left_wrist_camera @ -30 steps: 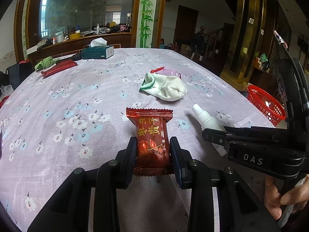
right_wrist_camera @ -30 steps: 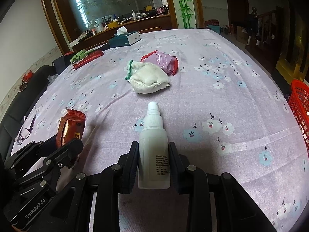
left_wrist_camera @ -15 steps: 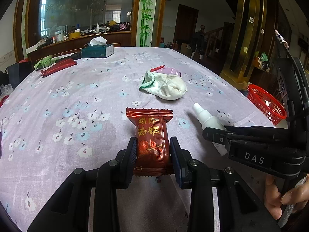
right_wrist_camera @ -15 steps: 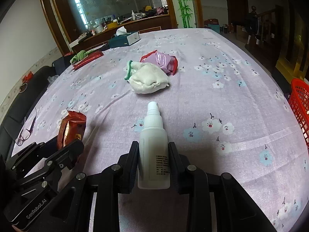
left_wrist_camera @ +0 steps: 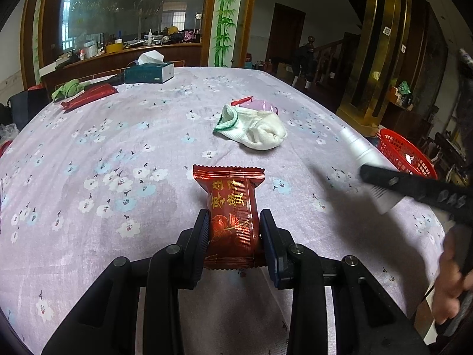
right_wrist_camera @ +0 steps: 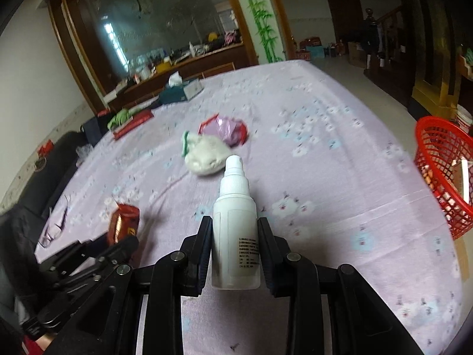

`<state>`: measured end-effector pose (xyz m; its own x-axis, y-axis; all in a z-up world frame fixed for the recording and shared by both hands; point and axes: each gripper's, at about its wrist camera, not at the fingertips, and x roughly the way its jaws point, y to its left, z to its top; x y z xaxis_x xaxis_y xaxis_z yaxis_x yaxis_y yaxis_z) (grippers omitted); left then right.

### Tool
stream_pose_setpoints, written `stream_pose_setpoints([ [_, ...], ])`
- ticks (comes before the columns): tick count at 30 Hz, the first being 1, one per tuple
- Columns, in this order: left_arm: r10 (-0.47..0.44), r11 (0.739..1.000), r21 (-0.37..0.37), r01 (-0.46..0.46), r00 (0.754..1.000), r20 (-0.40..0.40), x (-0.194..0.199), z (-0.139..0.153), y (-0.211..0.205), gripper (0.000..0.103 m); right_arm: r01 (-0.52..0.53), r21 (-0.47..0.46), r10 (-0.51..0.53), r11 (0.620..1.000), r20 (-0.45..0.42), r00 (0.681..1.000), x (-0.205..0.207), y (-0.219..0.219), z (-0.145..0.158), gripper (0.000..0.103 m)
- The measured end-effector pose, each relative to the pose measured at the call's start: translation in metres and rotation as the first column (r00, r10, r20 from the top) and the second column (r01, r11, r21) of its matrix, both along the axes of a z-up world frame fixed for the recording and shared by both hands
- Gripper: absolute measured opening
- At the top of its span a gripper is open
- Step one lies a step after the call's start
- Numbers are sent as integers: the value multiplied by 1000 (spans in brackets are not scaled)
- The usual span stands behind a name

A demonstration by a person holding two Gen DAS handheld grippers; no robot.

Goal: Collect trash
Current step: 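Carry both items over the red wastebasket and open both tools to drop them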

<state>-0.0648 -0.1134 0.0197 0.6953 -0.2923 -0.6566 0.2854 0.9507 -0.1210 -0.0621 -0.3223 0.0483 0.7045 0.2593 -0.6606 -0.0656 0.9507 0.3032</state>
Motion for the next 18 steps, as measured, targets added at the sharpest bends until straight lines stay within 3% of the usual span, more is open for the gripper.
stream_pose_setpoints([
  [9, -41, 999, -7, 41, 999, -3, -6, 19, -17, 33, 70, 82, -75, 994, 52, 996, -20, -50, 25, 32],
  [18, -211, 977, -21, 211, 977, 12, -11, 64, -87, 33, 230, 166, -248, 959, 94, 964, -51, -139, 43, 32],
])
